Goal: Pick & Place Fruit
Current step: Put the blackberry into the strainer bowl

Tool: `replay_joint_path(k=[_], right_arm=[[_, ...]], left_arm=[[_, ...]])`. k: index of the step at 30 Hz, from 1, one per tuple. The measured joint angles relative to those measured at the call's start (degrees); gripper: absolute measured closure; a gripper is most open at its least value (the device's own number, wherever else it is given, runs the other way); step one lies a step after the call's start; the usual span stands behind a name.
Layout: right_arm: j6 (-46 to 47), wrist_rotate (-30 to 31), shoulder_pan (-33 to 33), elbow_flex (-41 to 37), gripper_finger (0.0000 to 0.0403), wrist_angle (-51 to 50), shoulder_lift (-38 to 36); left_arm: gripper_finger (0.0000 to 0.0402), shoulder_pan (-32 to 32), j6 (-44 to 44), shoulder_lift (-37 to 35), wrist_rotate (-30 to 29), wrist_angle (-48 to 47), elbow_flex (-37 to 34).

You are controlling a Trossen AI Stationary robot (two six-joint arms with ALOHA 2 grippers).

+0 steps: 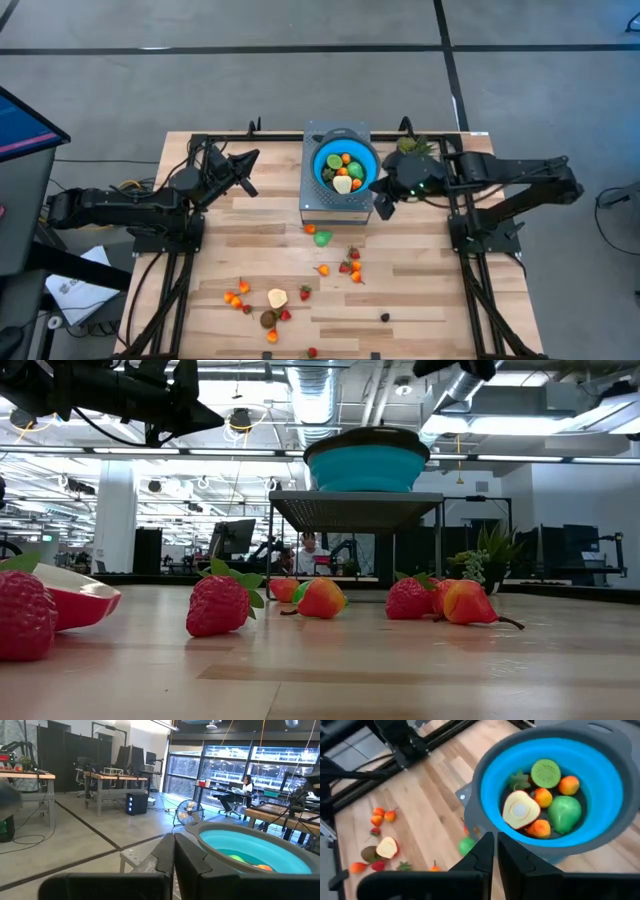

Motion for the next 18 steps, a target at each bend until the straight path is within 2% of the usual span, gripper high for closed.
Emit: replay_joint_path(k=[6,10,18], right_arm=[[2.37,5.17,1.89,0.05,0.0401,-1.52,-2.52],[4.94,5.17,3.12,0.02,0.0400,-4.33,-4.14],[16.58,5.28,6.92,0.01,0.0401,-15.08,-7.93]], left_arm=[[0.0400,-0.11,-0.01,0.01,0.00,-0.03,0.00],[0.0400,-0.11,-0.01,0.01,0.00,-0.09,0.00],[0.0400,-0.11,-0.01,0.01,0.00,-0.12,-0.04]])
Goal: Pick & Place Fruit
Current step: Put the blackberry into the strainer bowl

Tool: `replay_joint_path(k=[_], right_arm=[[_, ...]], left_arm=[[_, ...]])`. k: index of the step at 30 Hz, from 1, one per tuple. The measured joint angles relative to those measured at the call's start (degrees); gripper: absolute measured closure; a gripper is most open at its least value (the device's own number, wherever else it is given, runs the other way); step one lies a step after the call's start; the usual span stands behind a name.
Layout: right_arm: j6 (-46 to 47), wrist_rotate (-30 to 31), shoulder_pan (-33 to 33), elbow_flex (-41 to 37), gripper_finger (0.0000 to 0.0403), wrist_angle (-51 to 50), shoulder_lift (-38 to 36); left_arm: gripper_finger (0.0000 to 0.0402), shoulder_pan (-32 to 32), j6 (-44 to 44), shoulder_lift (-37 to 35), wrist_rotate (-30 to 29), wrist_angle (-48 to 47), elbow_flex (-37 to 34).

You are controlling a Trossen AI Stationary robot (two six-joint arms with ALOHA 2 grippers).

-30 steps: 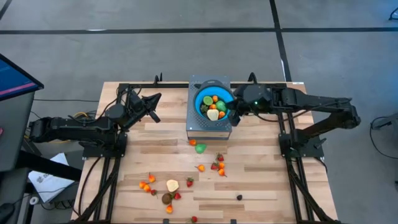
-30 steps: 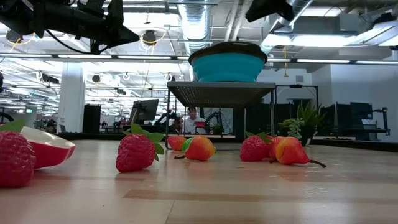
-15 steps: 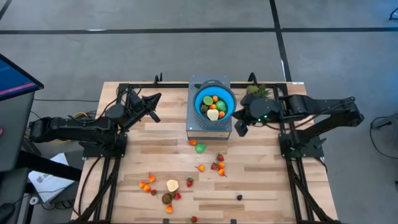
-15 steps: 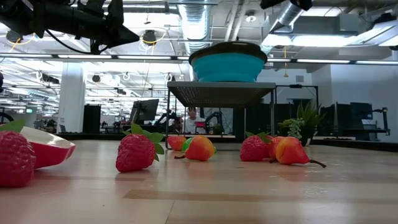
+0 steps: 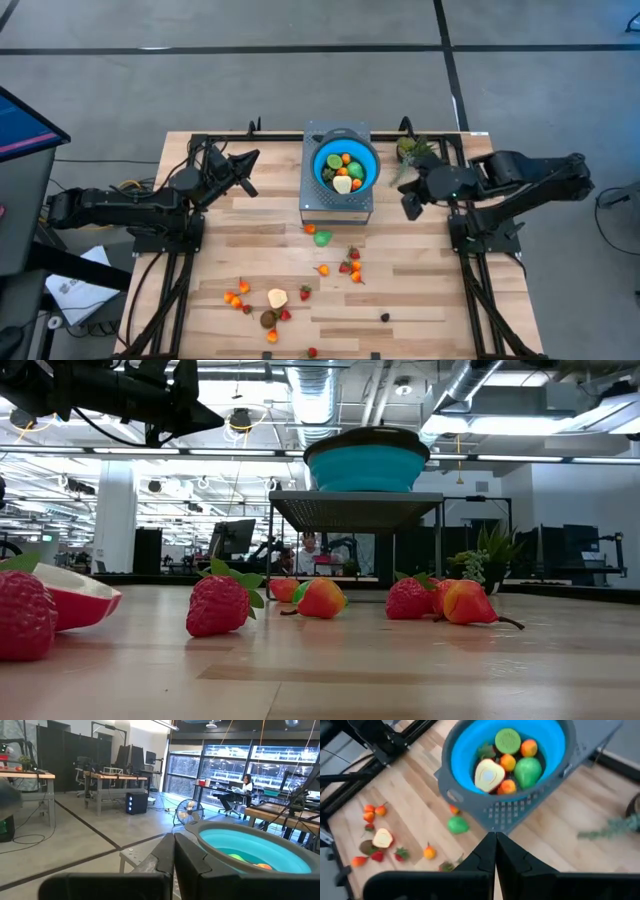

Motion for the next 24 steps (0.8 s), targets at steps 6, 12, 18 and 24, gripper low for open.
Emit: replay_joint_path(k=[6,12,18,24], right_arm=[[8.71,5.32,3.93,0.00,0.0402,-7.67,-0.93],[15.92,7.18,7.81,0.00,0.0402,-12.52,-0.30],[18.42,8.54,10.14,-0.04,0.0402,-14.64,0.70],[28.19,8.65,12.60,-0.02,0.0402,-19.14,0.68]], left_arm=[[0.0400,-0.02,0.00,-0.02,0.00,0.00,0.00],[0.0400,-0.02,0.00,-0.02,0.00,-0.02,0.00],[0.0400,-0.02,0.00,0.00,0.00,-0.32,0.00],[0.0400,-0.02,-2.17,0.00,0.00,-0.46,0.00]])
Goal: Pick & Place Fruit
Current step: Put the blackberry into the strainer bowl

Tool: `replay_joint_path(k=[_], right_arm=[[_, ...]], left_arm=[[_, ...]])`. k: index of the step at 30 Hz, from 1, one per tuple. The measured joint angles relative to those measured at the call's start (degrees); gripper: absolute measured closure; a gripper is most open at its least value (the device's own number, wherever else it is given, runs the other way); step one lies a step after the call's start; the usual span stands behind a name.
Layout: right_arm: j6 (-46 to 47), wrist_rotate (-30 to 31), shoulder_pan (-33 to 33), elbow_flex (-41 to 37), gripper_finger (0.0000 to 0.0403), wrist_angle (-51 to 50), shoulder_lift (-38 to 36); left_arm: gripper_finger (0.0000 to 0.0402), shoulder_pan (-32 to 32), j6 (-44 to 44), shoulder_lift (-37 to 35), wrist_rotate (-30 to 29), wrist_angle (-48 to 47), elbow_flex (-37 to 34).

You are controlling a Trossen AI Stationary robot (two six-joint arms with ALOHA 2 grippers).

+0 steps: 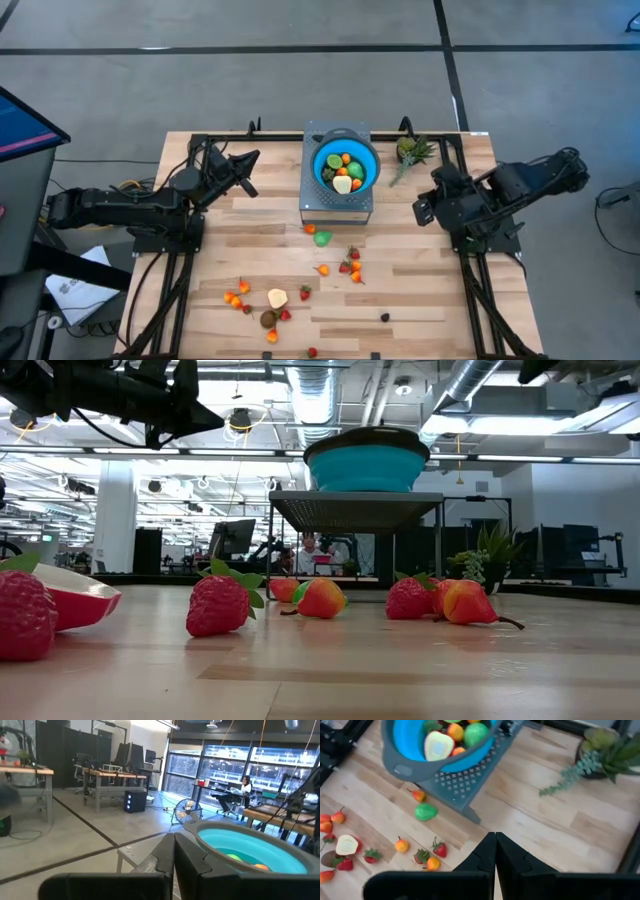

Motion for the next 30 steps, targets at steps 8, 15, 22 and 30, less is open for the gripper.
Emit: replay_joint_path(k=[8,15,22,30], right_arm=[[7.85,0.00,4.25,0.00,0.0402,-2.30,0.04],[13.32,0.00,8.05,0.00,0.0403,-3.67,2.02],[15.32,-0.11,10.66,0.00,0.0403,-3.58,7.02],[24.43,-0.48,11.97,0.00,0.0403,-3.43,12.86]], left_arm=[[0.0400,0.00,-0.58,0.00,0.00,-0.09,0.00],[0.0400,0.00,-0.51,0.00,0.01,-0.24,0.00],[0.0400,0.00,-0.49,0.00,0.00,-0.39,0.00],[0.0400,0.00,-0.45,0.00,0.00,-0.39,0.00]])
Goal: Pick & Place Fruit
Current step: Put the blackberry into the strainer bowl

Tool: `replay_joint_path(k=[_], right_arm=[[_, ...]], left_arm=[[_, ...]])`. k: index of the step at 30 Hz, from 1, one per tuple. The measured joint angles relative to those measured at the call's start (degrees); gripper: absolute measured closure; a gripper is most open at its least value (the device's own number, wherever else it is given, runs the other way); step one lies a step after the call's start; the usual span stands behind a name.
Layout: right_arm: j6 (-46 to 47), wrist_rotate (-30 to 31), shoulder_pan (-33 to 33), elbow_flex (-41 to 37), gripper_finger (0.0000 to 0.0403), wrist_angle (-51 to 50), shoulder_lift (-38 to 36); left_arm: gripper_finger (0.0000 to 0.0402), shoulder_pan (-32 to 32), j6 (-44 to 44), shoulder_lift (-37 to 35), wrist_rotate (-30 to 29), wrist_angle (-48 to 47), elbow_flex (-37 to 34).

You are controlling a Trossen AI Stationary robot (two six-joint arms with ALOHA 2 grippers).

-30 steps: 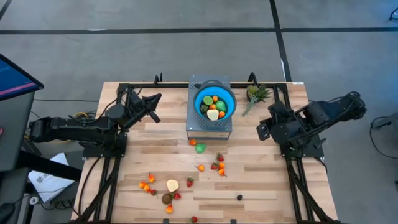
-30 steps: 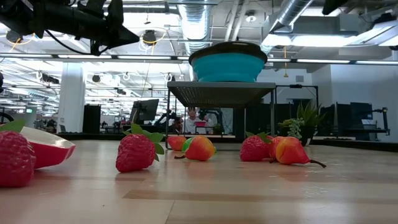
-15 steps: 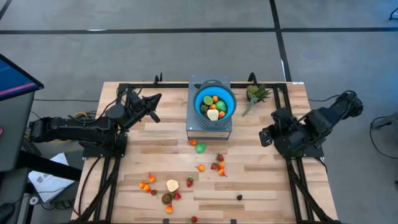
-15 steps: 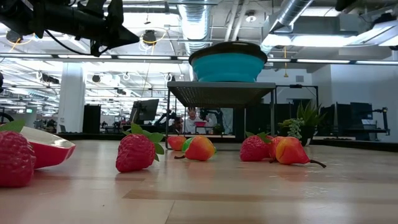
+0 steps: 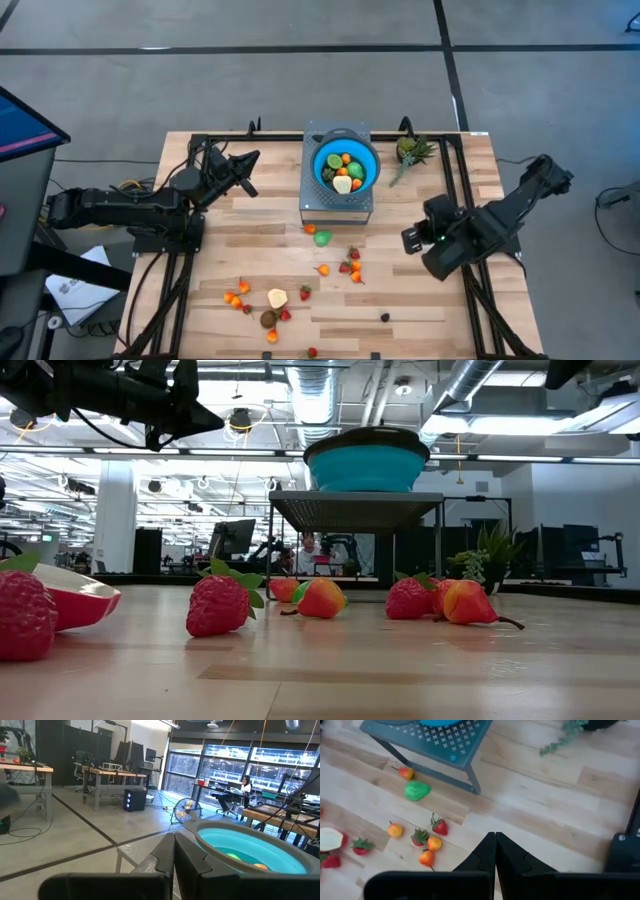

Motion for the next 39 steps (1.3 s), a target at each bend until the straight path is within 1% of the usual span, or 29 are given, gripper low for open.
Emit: replay_joint_path(k=[6,10,12,15,21,27,29,33,36,39], right_arm=[[1.31,-4.02,-0.67,0.00,0.0403,1.24,4.34],[1.27,-4.53,-1.65,0.00,0.0402,3.33,6.69],[1.28,-5.26,-2.34,0.00,0.0393,4.76,7.58],[1.29,-7.28,-3.27,0.00,0.0361,6.28,8.33],[1.29,-10.97,-3.71,0.00,0.0275,8.12,8.58],[1.95,-18.38,-2.30,0.00,0.0211,10.89,8.60],[3.41,-19.49,-1.71,0.00,0.0195,11.99,8.60],[4.30,-19.56,0.03,0.00,0.0168,13.30,8.60],[4.20,-19.55,1.19,0.00,0.0159,13.02,8.60],[3.43,-19.52,1.83,0.00,0.0159,11.86,8.60]], left_arm=[[0.0400,0.00,0.00,0.00,0.00,0.00,0.00],[0.0400,0.00,0.00,-0.02,0.00,-0.02,0.00],[0.0400,0.00,0.00,0.00,0.02,-0.08,0.00],[0.0400,0.00,0.00,0.00,0.02,-0.24,0.00],[0.0400,0.00,-0.02,0.00,0.02,-0.91,0.00],[0.0400,0.00,-0.11,0.00,0.01,-1.04,0.00],[0.0400,0.00,-0.13,0.00,0.02,-1.07,0.00],[0.0400,0.00,-0.13,0.00,0.02,-1.07,0.00],[0.0400,0.00,-0.13,0.00,0.02,-1.07,0.00],[0.0400,0.00,-0.07,0.00,0.02,-1.07,0.00]])
